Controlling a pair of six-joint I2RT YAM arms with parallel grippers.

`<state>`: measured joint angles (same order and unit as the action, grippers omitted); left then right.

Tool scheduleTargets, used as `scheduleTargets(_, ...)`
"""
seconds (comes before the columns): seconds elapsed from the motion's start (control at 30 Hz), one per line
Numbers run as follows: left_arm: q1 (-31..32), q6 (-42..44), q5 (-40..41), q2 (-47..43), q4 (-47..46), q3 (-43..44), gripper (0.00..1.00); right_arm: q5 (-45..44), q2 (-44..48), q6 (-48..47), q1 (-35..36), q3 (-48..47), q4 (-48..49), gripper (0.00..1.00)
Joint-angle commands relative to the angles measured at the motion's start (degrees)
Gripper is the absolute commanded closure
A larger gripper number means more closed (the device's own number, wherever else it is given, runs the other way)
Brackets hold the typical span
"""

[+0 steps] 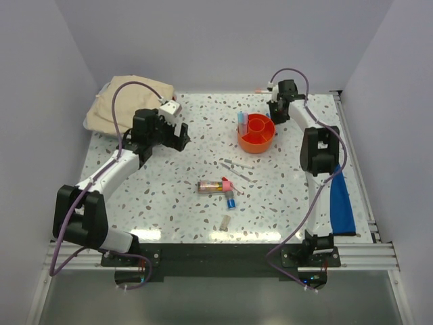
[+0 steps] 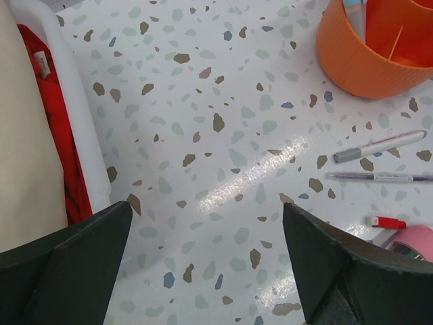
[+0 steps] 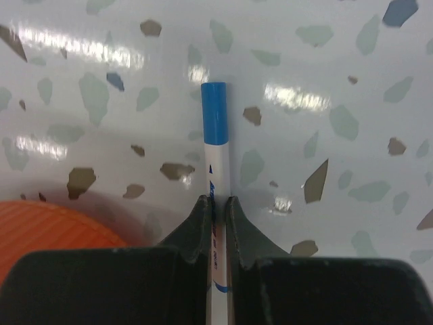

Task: Sort the stationery into containers
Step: Move the pen to the center of the board, then pick up the pen from the corner of the board.

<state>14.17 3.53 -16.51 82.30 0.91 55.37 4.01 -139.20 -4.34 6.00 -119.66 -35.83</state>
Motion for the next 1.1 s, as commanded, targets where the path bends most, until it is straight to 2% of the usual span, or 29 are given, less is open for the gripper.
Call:
scheduleTargets(0.0,0.24,-0.98,-1.24,0.05,-3.89,0.44,0.02,0.65,7.71,-3.04,-0.29,5.48,-5.12,1.00)
scheduleTargets(0.07,0.24,-0.89,-1.59,0.14,-3.98,0.52,0.02,-0.40,8.24,-3.57,-0.72,6.63,-4.60,0.91)
scheduleTargets(0.1,0.24,-0.98,-1.85,0.31,-3.90,0.70,0.02,-0.49,7.98,-3.57,-1.07,6.28,-4.60,0.83)
scheduleTargets(0.2,0.24,-0.46,-2.03,0.66,-3.37,1.57,0.02,0.64,6.49,-3.31,-1.34,3.38,-4.42,0.72)
scheduleTargets(0.3,0.33,-0.10,-1.86,0.58,-3.11,1.84,0.02,1.79,4.73,-3.48,-1.25,0.05,-4.51,0.68)
scheduleTargets(0.53,0.24,0.42,-0.63,-1.35,-1.88,0.70,0.02,2.58,0.42,-3.66,-0.99,-3.65,-5.65,0.66)
scheduleTargets(0.93,0.24,1.30,0.60,-3.46,-1.26,-0.62,0.02,1.44,-0.20,-5.24,0.68,-0.32,-8.28,0.65)
scheduleTargets(1.07,0.24,1.30,0.69,-3.64,-1.26,-0.53,0.02,0.12,-1.25,-5.15,0.77,0.56,-9.43,0.70)
